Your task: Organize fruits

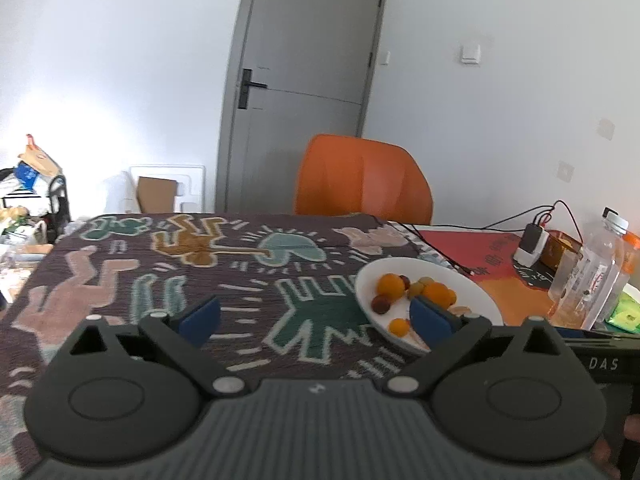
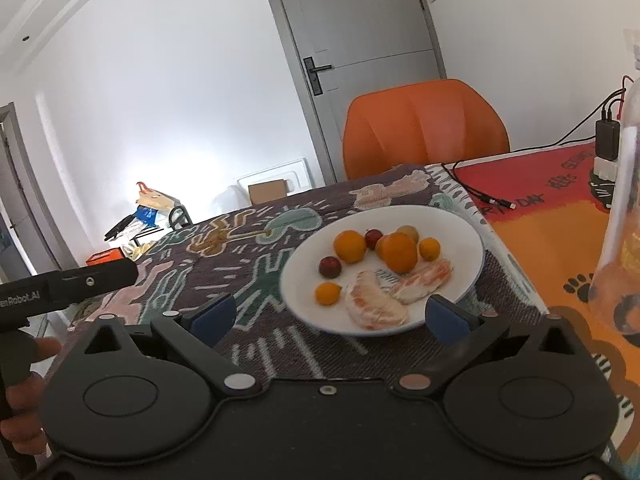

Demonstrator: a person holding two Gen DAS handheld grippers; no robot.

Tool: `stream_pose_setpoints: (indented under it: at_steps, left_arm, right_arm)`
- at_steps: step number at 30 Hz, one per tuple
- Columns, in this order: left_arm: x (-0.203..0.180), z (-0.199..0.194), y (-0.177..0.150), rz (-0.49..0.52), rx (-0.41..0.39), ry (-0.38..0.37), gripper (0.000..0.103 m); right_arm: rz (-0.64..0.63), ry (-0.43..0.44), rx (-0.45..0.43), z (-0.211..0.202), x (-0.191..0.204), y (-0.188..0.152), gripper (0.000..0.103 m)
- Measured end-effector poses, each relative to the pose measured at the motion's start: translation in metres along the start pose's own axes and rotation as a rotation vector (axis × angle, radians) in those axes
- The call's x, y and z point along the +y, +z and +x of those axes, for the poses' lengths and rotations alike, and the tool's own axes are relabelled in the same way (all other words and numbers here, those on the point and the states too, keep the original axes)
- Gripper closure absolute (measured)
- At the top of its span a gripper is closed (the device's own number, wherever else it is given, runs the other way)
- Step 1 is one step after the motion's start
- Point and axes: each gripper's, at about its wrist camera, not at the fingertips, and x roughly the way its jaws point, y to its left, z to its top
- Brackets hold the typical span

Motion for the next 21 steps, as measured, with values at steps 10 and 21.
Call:
stream_pose_setpoints:
  at_steps: [10,21]
  left_arm:
    - [0.01,-0.054,-0.003,0.016,-0.013,0.087,0.0]
    - [0.013,-0.104,-0.015,0.024,0.011,0.133,0.0]
  right_arm:
    - [-0.042,0.044,0.006,-0.028,0.03,-0.006,0.0]
    - [-0.075,0.051,0.026,-0.061,0.053,-0.01,0.0]
